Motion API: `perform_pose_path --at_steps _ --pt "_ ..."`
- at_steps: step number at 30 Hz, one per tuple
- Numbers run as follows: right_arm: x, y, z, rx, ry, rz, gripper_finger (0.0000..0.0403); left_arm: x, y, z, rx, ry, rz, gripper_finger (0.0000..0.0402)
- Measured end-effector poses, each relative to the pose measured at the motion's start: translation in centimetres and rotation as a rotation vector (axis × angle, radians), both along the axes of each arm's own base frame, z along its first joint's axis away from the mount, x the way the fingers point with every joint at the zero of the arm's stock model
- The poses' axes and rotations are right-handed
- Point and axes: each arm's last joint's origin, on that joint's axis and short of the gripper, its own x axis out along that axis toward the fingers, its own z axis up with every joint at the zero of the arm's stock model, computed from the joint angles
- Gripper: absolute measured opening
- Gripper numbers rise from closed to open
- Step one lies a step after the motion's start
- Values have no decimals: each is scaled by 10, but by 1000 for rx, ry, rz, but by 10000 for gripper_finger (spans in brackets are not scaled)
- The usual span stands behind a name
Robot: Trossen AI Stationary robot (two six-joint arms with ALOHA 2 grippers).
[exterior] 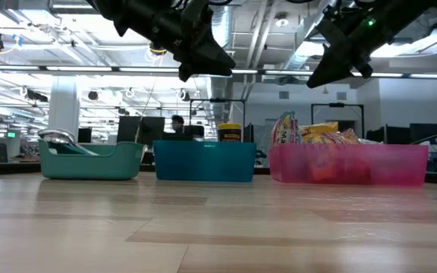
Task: Pick & Place Food Item
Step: Return to Home Position
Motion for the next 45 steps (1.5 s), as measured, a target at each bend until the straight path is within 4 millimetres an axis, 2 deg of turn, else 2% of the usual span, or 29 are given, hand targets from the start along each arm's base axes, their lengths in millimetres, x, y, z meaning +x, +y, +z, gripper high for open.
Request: perform_pose_path --at_steps 7,13,18,26,31,35,45 --pt "-3 -11 4 16 19 58 2 -15 12 16 -8 -18 25 47" --pt "-2 -16 14 14 -34 194 1 -31 11 34 23 -35 20 3" --pt "0 -17 22 3 -91 323 1 -44 8 47 30 -53 18 5" --pt "4 -19 28 -52 -159 420 0 -60 5 59 33 -60 20 1" --pt "7 -17 27 -64 -228 479 0 -60 -1 59 34 -57 1 0" --pt "6 -18 17 -76 -227 476 0 -54 -10 54 41 -36 -12 0" --pt "4 -18 1 -103 -271 482 0 -49 -31 56 86 -82 -3 0"
